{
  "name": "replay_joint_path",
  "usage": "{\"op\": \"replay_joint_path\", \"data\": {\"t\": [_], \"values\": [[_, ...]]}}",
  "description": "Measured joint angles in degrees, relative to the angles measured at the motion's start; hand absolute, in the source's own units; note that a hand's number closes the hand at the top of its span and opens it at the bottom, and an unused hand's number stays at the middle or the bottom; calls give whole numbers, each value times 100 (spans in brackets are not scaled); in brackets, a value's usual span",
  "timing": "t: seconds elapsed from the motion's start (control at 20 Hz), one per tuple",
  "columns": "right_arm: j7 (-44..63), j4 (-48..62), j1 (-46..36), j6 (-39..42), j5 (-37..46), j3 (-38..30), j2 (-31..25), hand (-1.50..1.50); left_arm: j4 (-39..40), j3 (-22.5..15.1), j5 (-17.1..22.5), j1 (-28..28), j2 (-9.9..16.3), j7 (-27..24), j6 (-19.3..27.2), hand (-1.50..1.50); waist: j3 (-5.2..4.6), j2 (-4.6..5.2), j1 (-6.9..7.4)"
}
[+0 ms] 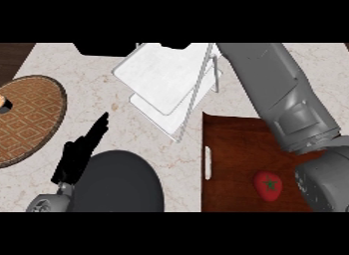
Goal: Pick the lemon from the tray and place it in the tiered shelf
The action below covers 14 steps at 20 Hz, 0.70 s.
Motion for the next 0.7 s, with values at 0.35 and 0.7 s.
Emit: {"op": "replay_joint_path", "data": {"t": [0.35, 0.7], "values": [[-26, 158, 15, -158, -1011, -1031, 182, -150, -14, -8, -53, 8, 6, 2, 30, 0, 0, 68, 34], [-283, 30, 110, -1066, -1466, -1627, -79, -150, -3, -5, -59, 88, 5, -23, 22, 0, -54, 131, 26]]}}
